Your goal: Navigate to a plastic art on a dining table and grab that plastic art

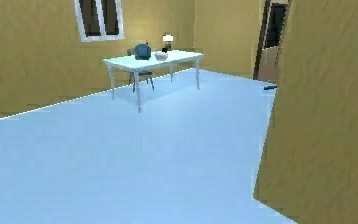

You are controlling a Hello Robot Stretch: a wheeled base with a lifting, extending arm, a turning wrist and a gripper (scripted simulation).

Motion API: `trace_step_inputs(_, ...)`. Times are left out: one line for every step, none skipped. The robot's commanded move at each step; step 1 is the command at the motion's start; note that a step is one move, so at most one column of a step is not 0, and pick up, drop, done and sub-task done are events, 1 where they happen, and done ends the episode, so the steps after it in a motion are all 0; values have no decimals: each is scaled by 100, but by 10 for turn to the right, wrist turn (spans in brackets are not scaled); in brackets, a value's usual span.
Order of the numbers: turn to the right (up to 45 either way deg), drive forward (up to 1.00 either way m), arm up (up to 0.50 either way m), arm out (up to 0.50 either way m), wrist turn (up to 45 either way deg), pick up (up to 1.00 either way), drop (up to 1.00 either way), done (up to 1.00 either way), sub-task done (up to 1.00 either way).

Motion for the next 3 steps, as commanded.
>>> trace_step_inputs(0, 100, 0, 0, 0, 0, 0, 0, 0)
trace_step_inputs(0, 55, 0, 0, 0, 0, 0, 0, 0)
trace_step_inputs(180, 0, 0, 0, 0, 0, 0, 0, 0)
